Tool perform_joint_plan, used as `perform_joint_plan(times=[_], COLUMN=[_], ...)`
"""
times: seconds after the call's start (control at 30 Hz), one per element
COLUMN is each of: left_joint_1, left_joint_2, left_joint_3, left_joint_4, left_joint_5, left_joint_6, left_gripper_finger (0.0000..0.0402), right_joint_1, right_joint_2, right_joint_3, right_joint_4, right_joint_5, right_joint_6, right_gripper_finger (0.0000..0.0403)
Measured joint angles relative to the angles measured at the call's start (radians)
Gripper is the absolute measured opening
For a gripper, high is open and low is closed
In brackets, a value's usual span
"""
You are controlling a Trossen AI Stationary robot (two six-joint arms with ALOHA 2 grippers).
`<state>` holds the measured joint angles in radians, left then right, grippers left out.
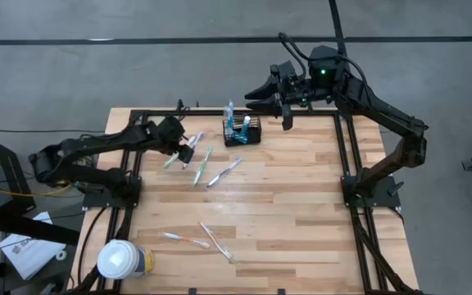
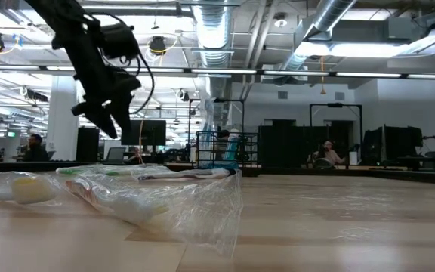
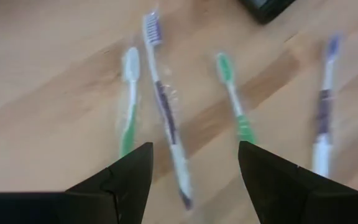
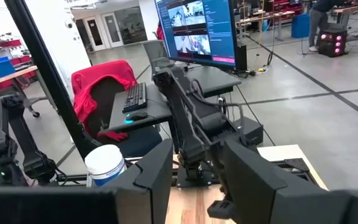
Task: Pick & Place toothbrushing station
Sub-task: Put the top green toothbrush into the black wire organizer
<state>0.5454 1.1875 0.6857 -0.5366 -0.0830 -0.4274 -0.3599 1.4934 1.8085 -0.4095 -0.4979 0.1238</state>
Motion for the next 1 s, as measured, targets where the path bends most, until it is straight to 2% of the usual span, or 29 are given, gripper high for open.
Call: perform_joint_plan(times=[0.3, 0.57, 0.73, 1.0], left_joint_1=[0.106, 0.204, 0.220, 0.220], left_joint_2=[0.105, 0.152, 0.210, 0.288], left_joint_3=[0.000, 0.000, 0.000, 0.000], left_joint_4=[0.020, 0.038, 0.046, 0.095], left_joint_5=[-0.018, 0.138, 0.184, 0.176], left_joint_6=[0.131, 0.196, 0.219, 0.222], left_gripper_finger=[0.0230, 0.0230, 0.0230, 0.0230], right_joint_1=[0.012, 0.013, 0.013, 0.013], right_joint_2=[0.000, 0.000, 0.000, 0.000], right_joint_3=[0.000, 0.000, 0.000, 0.000], right_joint_4=[0.000, 0.000, 0.001, 0.031], right_joint_5=[-0.002, -0.003, -0.003, -0.003], right_joint_6=[0.000, -0.001, 0.000, 0.008], right_gripper_finger=[0.0133, 0.0133, 0.0133, 0.0133])
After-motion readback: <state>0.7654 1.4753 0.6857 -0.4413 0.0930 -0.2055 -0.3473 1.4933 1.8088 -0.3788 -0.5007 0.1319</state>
